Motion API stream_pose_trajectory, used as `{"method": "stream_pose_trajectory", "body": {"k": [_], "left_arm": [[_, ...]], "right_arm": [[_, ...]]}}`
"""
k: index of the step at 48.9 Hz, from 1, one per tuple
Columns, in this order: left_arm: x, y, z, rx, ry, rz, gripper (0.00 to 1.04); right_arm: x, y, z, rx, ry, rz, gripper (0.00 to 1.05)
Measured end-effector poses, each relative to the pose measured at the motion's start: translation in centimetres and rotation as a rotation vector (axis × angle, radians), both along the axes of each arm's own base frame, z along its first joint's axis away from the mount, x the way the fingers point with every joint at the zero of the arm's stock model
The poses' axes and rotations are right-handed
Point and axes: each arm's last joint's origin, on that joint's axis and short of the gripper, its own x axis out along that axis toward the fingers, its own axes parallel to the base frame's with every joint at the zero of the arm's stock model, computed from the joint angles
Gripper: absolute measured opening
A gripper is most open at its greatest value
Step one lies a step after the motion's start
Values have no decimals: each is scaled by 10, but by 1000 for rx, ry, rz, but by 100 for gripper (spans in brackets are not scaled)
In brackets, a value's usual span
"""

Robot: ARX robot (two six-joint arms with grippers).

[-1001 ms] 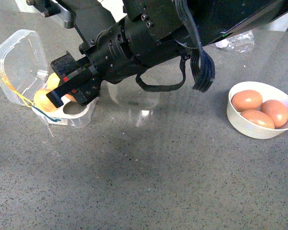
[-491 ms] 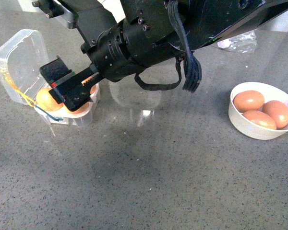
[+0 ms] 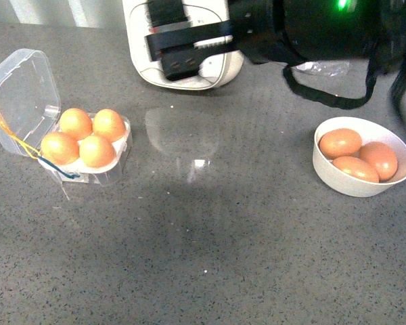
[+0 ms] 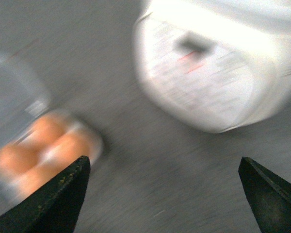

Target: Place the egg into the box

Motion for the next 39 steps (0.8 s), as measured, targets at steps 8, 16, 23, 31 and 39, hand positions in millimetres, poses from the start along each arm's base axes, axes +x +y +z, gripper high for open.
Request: {"method": "stream_pose_trajectory", "body": {"k": [8, 16, 23, 31, 39], "left_arm": [[0, 0, 0, 0, 0, 0, 98], [0, 0, 0, 0, -1, -2, 98], [0, 0, 0, 0, -1, -1, 98], [0, 0, 0, 0, -1, -1, 98], [0, 0, 0, 0, -1, -1, 98]], "right_arm": [[-42, -74, -9, 65, -384, -516, 59], [-82, -121, 0, 98, -428, -530, 27], [-111, -148, -4, 87, -410, -517, 3], [-132, -167, -4, 84, -411, -533, 3], [-150, -178, -3, 87, -410, -526, 3]]}}
